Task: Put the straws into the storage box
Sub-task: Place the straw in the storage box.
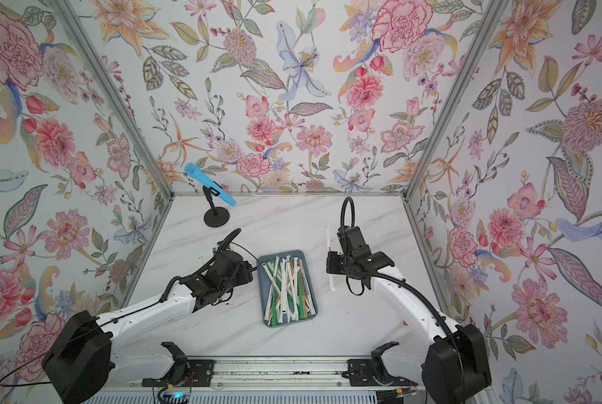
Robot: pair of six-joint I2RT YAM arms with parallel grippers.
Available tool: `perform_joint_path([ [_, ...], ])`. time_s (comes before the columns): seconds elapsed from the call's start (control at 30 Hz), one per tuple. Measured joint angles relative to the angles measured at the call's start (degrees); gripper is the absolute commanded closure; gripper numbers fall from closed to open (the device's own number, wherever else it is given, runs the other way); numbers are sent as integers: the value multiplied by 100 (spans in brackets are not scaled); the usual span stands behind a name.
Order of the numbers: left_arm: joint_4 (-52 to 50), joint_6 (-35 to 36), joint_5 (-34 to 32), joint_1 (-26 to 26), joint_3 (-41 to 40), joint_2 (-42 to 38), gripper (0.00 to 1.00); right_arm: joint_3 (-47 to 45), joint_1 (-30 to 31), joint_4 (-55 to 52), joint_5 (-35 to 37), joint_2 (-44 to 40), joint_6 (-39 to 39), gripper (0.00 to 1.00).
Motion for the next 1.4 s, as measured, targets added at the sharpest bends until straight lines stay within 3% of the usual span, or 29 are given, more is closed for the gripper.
perform_joint_path([
  [0.27, 9, 267, 323, 669, -352, -31, 31, 39, 1425, 146, 28, 723, 374, 92],
  [0.53, -39, 315, 481, 946, -758, -348, 30, 101, 1910, 146, 157, 1202, 487, 92],
  [0.77, -81, 518, 496, 1349, -769, -400, 30, 44, 1974, 205, 227, 1340, 686, 90],
  [0.87, -94, 601, 498, 1381, -769, -385, 30, -2, 1974, 214, 243, 1491, 772, 81],
  [0.93, -94, 632, 520, 1436, -769, -332, 31, -28, 1974, 214, 243, 1539, 828, 62],
  [1.1, -92, 730, 608, 1661, -780, -280, 40, -39, 1974, 221, 284, 1521, 876, 42],
  [1.23, -105, 822, 647, 1869, -787, -282, 44, -39, 1974, 221, 339, 1325, 898, 36],
  [1.4, -162, 901, 647, 2184, -931, -315, 46, -57, 1974, 247, 393, 1178, 901, 41],
])
